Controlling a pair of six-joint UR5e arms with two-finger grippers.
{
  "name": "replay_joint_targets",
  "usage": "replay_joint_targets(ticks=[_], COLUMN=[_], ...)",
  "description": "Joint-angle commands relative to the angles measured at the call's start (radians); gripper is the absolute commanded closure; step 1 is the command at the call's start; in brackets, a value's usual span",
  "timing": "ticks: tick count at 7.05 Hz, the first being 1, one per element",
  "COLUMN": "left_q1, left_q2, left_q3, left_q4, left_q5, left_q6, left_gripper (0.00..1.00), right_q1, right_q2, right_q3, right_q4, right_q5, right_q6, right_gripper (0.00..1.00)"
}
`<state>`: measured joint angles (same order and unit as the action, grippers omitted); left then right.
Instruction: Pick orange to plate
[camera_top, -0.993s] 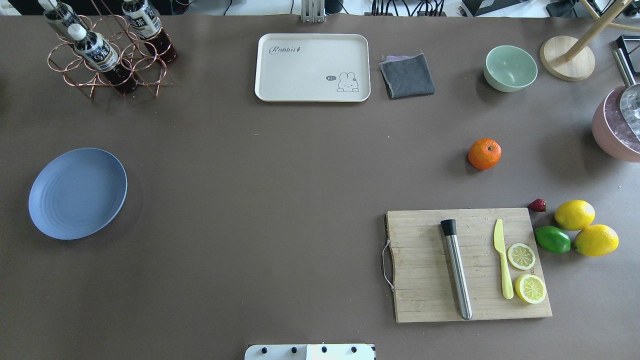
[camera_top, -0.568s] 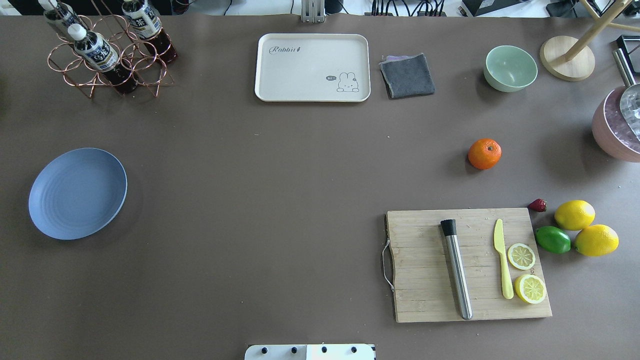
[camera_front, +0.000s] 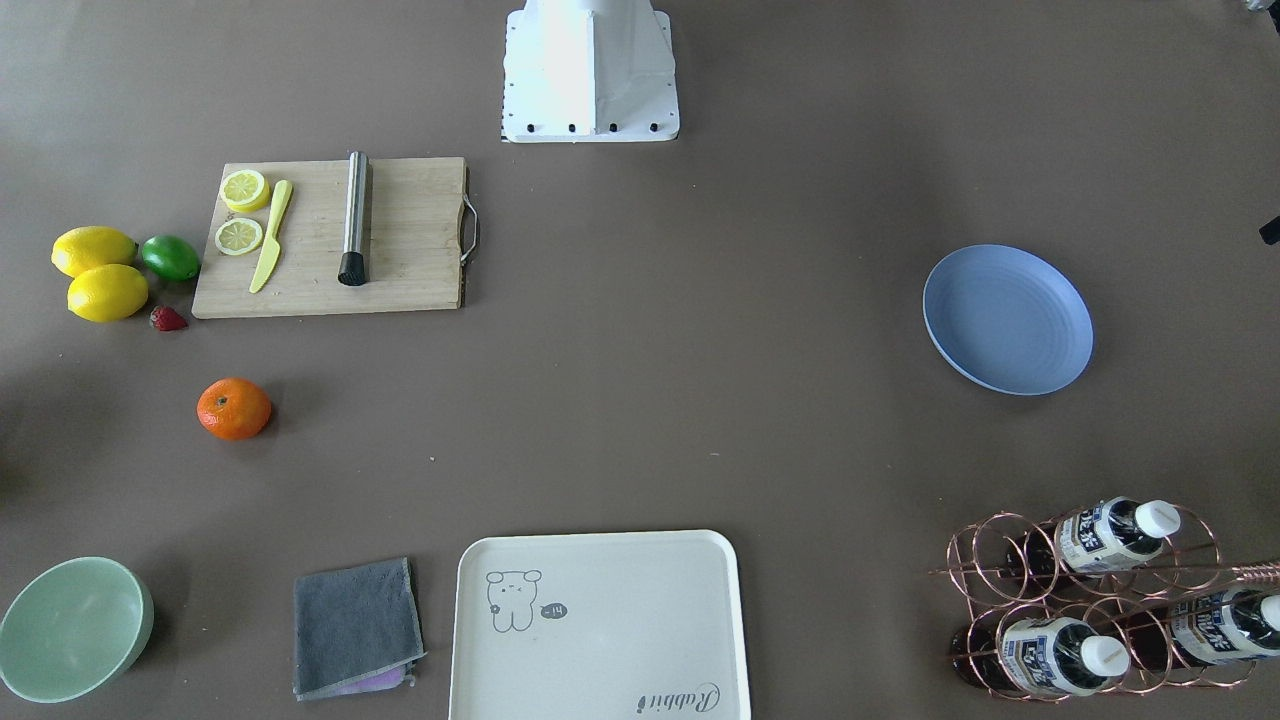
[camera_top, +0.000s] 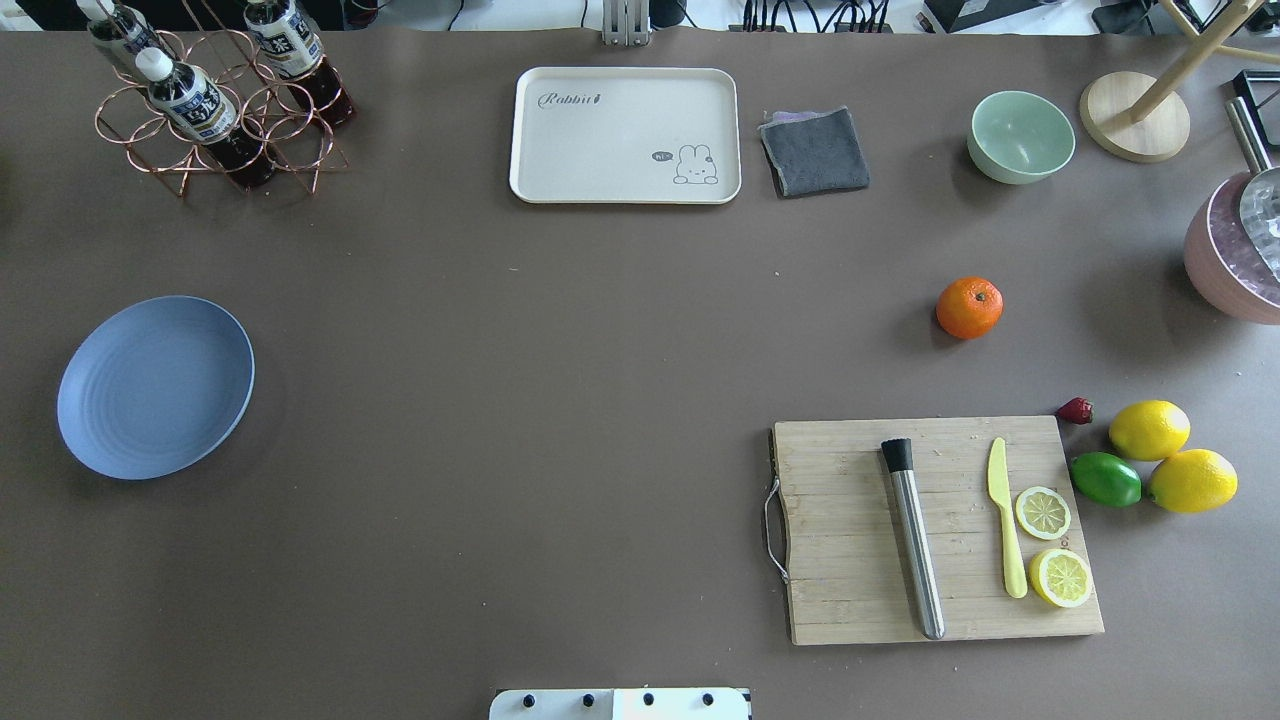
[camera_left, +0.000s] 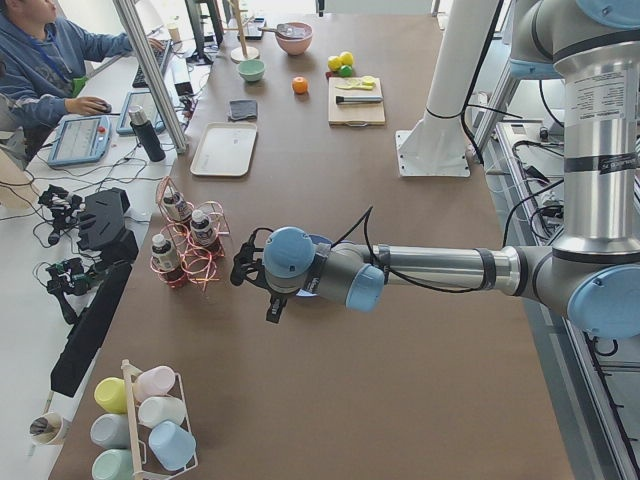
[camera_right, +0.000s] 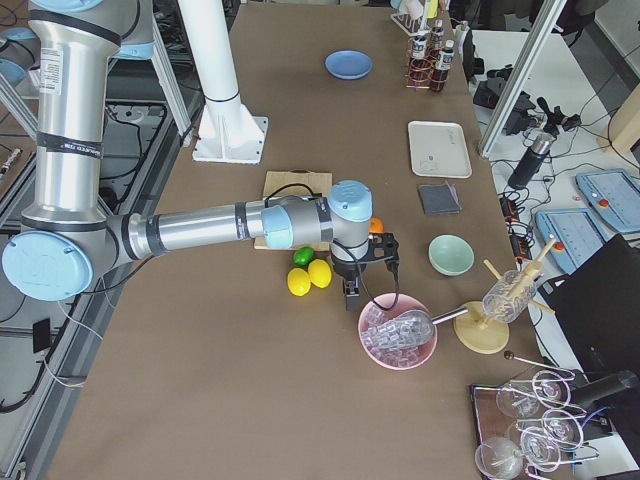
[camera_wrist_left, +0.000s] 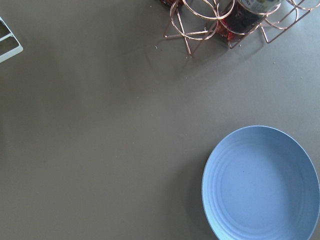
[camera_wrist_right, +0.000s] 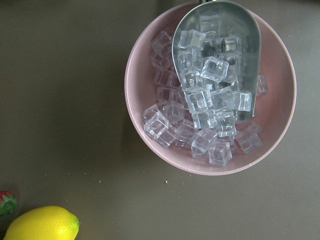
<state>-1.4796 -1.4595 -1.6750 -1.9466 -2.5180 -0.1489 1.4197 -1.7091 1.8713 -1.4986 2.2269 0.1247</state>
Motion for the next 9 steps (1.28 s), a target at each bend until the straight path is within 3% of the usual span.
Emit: replay_joint_targets(ticks=[1,2,3,5,7,9], left_q1=[0.187,0.258,0.33,0.361,0.39,0.439], left_q2=[0.002,-0.01,-0.015,-0.03,-0.033,-0.033], left_q3=[0.111,0.229,0.269,0.267,0.27,0.271], left_q4=[-0.289,-0.518,-0.649,-0.669,-0.669,-0.696], left_q5=[0.096,0.117,0.178,0.189,0.214,0.237], left_q6=[-0.297,-0.452,-0.565,-0.638,-0.641,-0.646], left_gripper=[0.02,0.02,0.02,0.03,0.16,0.21], right_q1=[0.001,0.001,0.001,0.001,0.001,0.001], right_q2=[-0.013,-0.017,-0.017,-0.018,-0.024,-0.024], right_q3=[-0.001,0.002,0.002,-0.001,-0.001,-0.006], right_q4=[0.052,0.054,0.054,0.072,0.074,0.074], right_q5=[-0.006,-0.004,-0.003,-0.001,-0.001,-0.001], right_q6=[0.0,0.0,0.0,0.001,0.001,0.001], right_gripper=[0.0,0.0,0.0,0.0,0.0,0.0])
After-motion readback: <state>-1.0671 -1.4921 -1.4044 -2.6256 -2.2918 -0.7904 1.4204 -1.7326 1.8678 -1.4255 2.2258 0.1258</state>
